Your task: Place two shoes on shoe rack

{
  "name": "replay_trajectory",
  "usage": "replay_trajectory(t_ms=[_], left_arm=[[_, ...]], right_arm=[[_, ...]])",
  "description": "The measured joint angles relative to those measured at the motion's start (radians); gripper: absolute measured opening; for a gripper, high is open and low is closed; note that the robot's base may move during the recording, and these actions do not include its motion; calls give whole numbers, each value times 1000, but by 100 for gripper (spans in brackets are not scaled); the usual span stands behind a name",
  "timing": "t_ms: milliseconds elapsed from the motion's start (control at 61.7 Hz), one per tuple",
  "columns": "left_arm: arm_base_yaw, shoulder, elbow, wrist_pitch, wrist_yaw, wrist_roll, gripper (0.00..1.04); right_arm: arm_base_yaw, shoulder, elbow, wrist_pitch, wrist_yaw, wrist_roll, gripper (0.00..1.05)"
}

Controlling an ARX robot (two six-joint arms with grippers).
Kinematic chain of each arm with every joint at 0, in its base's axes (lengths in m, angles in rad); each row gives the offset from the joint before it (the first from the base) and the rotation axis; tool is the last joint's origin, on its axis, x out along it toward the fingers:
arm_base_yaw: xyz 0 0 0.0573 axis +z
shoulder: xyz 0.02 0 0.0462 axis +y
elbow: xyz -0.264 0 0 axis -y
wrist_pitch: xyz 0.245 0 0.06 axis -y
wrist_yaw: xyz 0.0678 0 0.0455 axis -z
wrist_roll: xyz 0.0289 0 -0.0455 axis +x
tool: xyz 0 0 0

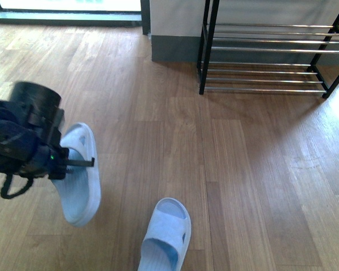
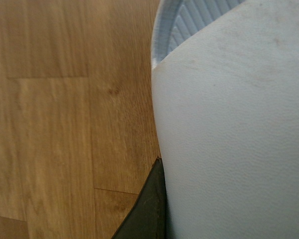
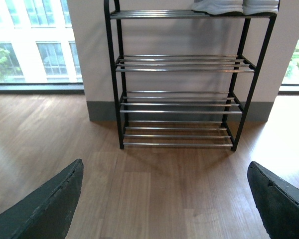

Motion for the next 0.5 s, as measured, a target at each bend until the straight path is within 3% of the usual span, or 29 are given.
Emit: replay_trajectory(t_ms=[130, 292, 438, 503], left_arm=[[5, -232, -187, 61, -37, 1, 2], [5, -589, -439, 98, -150, 24, 2], [-32, -951, -608, 27, -280, 33, 2], [-89, -1152, -675, -60, -367, 33, 2]], right_arm=[[0, 0, 0, 0, 0, 0, 96], [0, 0, 0, 0, 0, 0, 96], [0, 0, 0, 0, 0, 0, 96], [0, 0, 0, 0, 0, 0, 96]])
